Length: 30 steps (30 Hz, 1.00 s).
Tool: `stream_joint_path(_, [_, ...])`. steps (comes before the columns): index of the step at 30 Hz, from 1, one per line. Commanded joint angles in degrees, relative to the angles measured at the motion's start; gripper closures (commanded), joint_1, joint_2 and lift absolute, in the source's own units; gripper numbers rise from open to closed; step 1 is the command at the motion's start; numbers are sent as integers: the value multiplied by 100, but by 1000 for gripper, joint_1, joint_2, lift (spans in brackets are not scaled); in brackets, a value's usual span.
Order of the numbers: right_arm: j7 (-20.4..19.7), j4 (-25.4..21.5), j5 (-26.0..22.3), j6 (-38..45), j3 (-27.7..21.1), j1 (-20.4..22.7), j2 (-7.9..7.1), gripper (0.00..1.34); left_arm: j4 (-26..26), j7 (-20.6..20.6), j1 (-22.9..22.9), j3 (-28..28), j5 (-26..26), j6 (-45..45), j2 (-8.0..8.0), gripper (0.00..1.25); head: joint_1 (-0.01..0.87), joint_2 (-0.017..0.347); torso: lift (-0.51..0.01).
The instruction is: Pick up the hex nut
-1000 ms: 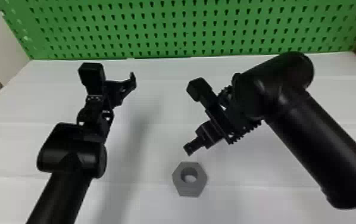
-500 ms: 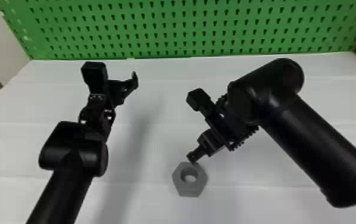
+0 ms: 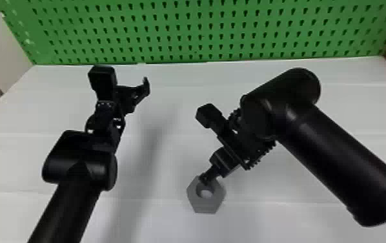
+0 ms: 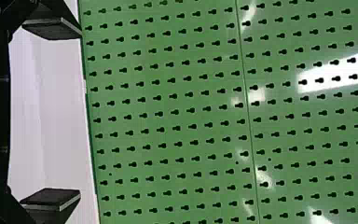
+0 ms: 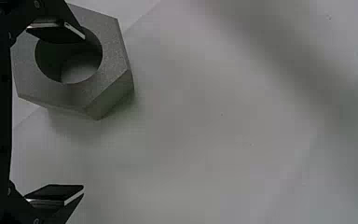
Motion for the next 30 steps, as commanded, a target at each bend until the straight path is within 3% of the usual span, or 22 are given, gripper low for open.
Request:
stream_joint_path(1, [0,101,-6,26,24,8,-2,156,0,-1,-16,-8,0,0,0,88,785,149,-88])
stream_joint_path(15, [0,444,-6,26,-2,60,25,157,0,-1,-16,-8,9,-35,0,88,785,149,-88])
stream_joint_path(19, [0,461,-6,26,24,60,34,209,0,8,-16,-8,18,-44,0,88,785,149,-88])
stream_joint_path(22, [0,461,-6,26,15,69,34,423,0,8,-16,0,26,-44,0,88,785,149,-88])
stream_joint_path(24, [0,470,-6,26,-20,87,34,760,0,-1,-16,0,26,-44,0,88,785,149,-88])
stream_joint_path(25, [0,470,3,26,-29,87,34,865,0,-1,-16,-8,26,-44,0,88,785,149,-88])
stream_joint_path(27, [0,470,3,26,-38,87,34,987,0,-1,-16,0,35,-53,0,88,785,149,-88])
stream_joint_path(30, [0,470,3,26,-38,87,34,1018,0,-1,-7,9,35,-61,0,88,785,149,-88])
